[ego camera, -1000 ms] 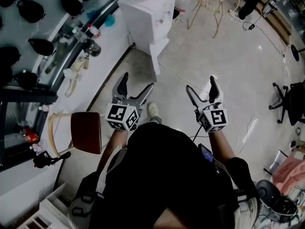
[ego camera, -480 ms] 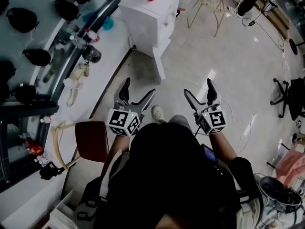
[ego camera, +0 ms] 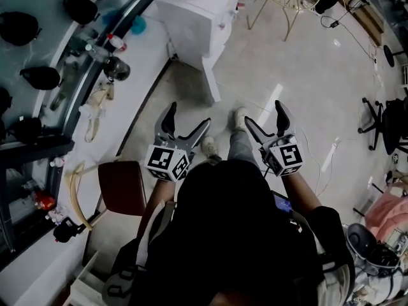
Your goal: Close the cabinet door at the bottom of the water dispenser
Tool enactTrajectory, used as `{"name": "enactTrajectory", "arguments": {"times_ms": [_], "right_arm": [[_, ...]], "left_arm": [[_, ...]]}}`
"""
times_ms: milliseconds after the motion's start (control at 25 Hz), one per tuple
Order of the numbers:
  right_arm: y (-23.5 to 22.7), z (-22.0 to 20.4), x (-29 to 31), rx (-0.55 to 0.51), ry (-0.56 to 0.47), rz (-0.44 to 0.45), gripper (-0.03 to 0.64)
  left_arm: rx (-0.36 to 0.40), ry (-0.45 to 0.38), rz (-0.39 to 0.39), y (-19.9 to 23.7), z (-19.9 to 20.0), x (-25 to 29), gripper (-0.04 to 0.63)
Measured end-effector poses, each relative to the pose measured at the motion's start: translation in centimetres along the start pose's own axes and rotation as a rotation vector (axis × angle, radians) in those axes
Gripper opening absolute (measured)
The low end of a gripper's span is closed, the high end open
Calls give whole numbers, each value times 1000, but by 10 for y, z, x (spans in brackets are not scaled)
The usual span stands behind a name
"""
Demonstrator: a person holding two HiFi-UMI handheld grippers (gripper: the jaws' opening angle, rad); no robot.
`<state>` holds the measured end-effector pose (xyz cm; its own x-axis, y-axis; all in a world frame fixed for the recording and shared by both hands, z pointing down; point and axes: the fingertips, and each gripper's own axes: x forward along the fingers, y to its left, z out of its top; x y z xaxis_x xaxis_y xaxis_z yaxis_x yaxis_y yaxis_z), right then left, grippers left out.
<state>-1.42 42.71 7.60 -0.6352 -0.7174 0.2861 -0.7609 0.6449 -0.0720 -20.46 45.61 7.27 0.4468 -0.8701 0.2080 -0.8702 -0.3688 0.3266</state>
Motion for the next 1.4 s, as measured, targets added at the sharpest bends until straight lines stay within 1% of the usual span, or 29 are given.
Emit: {"name": "enactTrajectory", "arguments": {"times_ms": [240, 520, 640, 760, 1000, 1160, 1280, 1400], "right_arm": [[3, -12, 34, -8, 28, 67, 454], [-1, -65, 98, 3, 96, 116, 453], [-7, -101, 130, -1, 142, 138, 453], [-11, -144, 162, -16, 187, 160, 453], [-7, -228, 200, -2, 298, 170, 453], [-9, -284, 215, 11, 370, 179, 448], [-12, -327, 231, 15, 429, 190, 445], [-13, -365, 245, -3, 483, 205, 443]], "left_arm": [[-35, 19, 40, 13, -13, 3, 460], [-35, 55, 68, 38, -29, 18, 460], [-33, 78, 64, 46, -38, 36, 460], [-34, 97, 57, 58, -60, 55, 460], [-112, 170, 73, 80, -125, 69, 460], [-172, 194, 99, 83, -167, 74, 457], [-194, 225, 103, 83, -196, 78, 456], [-227, 249, 120, 86, -219, 78, 456]]}}
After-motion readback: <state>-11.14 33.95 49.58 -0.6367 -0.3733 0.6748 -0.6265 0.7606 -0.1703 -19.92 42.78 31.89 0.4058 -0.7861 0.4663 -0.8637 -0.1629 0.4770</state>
